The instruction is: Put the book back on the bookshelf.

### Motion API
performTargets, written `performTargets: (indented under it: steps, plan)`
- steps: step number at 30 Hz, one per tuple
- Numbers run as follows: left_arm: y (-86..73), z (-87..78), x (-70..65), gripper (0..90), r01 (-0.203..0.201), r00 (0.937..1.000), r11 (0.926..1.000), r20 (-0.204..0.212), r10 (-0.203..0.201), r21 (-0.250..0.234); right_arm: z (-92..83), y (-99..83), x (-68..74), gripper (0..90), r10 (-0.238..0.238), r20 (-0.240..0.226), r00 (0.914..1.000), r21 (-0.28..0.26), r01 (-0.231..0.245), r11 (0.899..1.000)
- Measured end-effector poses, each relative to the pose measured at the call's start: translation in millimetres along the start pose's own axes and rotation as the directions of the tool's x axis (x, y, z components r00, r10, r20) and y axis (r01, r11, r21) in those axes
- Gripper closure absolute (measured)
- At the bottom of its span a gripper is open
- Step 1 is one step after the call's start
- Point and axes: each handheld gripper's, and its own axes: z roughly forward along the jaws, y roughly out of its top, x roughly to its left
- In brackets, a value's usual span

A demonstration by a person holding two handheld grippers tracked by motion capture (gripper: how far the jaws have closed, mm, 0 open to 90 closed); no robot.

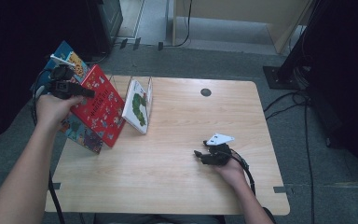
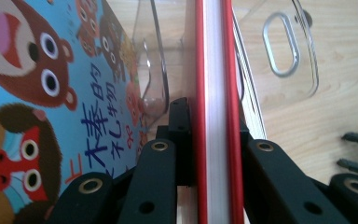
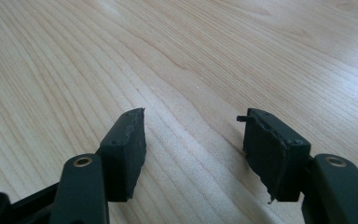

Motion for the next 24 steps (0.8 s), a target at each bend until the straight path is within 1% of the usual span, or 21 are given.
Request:
performTargets:
  steps: [3, 5, 6, 8, 12, 17, 24]
  plan:
    - [3.4, -0.3, 1.3, 80.0, 0.008, 1.0, 0.9998, -0.004, -0.008, -0.018, -0.1, 0.1, 0.2, 38.7, 0.004, 0.001, 1.0, 0.002, -0.004, 1.0]
    - [6.7, -1.4, 2.4, 80.0, 0.012, 0.9999, 0.9994, 0.004, -0.011, -0.032, 0.0, 0.1, 0.1, 38.5, 0.002, 0.002, 1.0, 0.001, -0.002, 1.0]
    - [8.3, -1.8, 2.7, 80.0, 0.023, 0.9997, 0.9987, 0.006, -0.023, -0.045, 0.0, 0.1, 0.0, 38.5, 0.002, 0.002, 1.0, 0.001, -0.002, 1.0]
    - [12.7, -0.8, 1.6, 80.0, 0.025, 0.9997, 0.9986, 0.005, -0.025, -0.047, 0.1, 0.1, 0.0, 38.4, 0.003, 0.002, 1.0, 0.001, -0.003, 1.0]
    - [20.4, 5.5, -2.3, 79.9, 0.023, 0.9997, 0.9977, -0.008, -0.024, -0.063, 0.5, 0.5, 0.0, 38.2, 0.005, 0.006, 1.0, 0.003, -0.005, 1.0]
    - [26.9, 16.0, -0.1, 79.9, 0.053, 0.9985, 0.9959, -0.007, -0.054, -0.073, 0.5, 0.5, 0.5, 38.0, 0.007, 0.01, 0.9999, 0.002, -0.007, 1.0]
    - [33.8, 25.5, 0.9, 79.8, 0.063, 0.9979, 0.9942, -0.009, -0.065, -0.087, 0.5, 0.3, 1.6, 38.2, 0.017, 0.021, 0.9997, 0.0, -0.017, 1.0]
